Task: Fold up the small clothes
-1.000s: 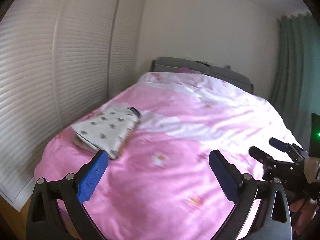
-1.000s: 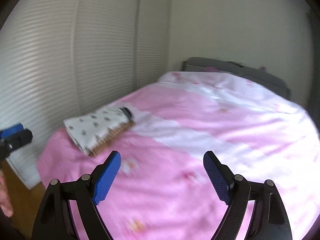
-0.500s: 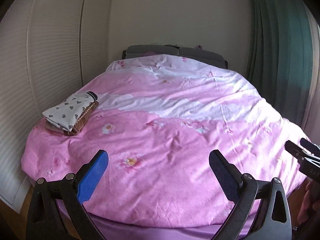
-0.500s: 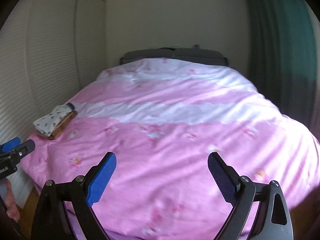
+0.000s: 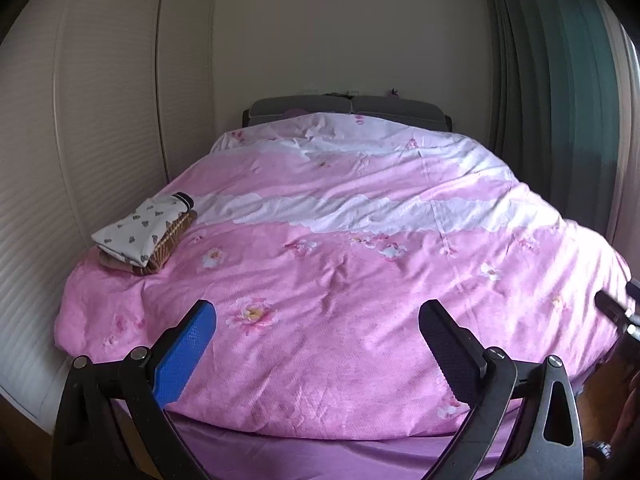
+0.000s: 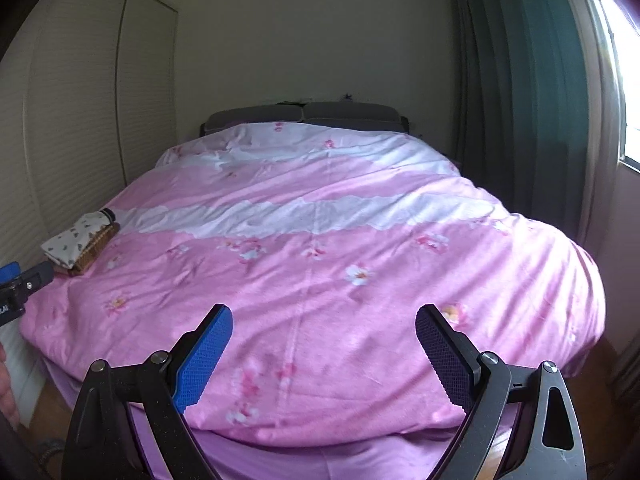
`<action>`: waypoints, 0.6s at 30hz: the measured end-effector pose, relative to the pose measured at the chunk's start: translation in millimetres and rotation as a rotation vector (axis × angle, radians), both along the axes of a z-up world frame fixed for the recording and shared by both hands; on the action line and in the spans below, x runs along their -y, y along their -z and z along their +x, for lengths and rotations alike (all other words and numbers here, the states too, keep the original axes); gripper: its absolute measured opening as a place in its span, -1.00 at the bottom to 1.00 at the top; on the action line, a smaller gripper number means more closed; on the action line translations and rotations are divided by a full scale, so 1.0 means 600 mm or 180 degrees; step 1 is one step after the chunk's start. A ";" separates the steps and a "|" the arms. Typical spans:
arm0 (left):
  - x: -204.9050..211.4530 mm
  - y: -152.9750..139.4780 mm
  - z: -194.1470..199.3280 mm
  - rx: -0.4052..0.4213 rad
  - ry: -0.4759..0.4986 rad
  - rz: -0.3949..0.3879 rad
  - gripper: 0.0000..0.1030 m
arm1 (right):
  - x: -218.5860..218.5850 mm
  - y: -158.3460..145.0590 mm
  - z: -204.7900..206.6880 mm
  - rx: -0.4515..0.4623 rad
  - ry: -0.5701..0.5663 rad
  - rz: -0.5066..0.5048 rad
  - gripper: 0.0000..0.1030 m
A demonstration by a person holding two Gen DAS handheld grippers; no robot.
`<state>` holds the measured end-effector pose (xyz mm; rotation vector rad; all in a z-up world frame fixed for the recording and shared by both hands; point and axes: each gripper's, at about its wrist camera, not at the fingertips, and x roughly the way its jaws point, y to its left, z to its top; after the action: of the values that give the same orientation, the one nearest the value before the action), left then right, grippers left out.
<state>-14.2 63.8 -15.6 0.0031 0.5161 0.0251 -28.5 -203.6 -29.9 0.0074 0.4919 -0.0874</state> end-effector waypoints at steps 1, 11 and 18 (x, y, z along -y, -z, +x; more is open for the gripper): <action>-0.001 0.002 0.002 -0.0028 -0.0002 -0.0010 1.00 | 0.002 -0.002 0.000 0.0018 0.0041 -0.0018 0.82; -0.003 0.007 0.004 -0.0073 0.0022 -0.0046 1.00 | -0.005 0.007 -0.001 -0.0033 0.0017 -0.0080 0.82; -0.004 0.010 0.005 -0.0083 0.0015 -0.0042 1.00 | -0.002 0.009 0.002 -0.0052 0.0033 -0.0053 0.82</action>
<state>-11.2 66.3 -21.5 -0.0082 0.5423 0.0172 -27.6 -202.3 -35.3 -0.0071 0.5075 -0.1018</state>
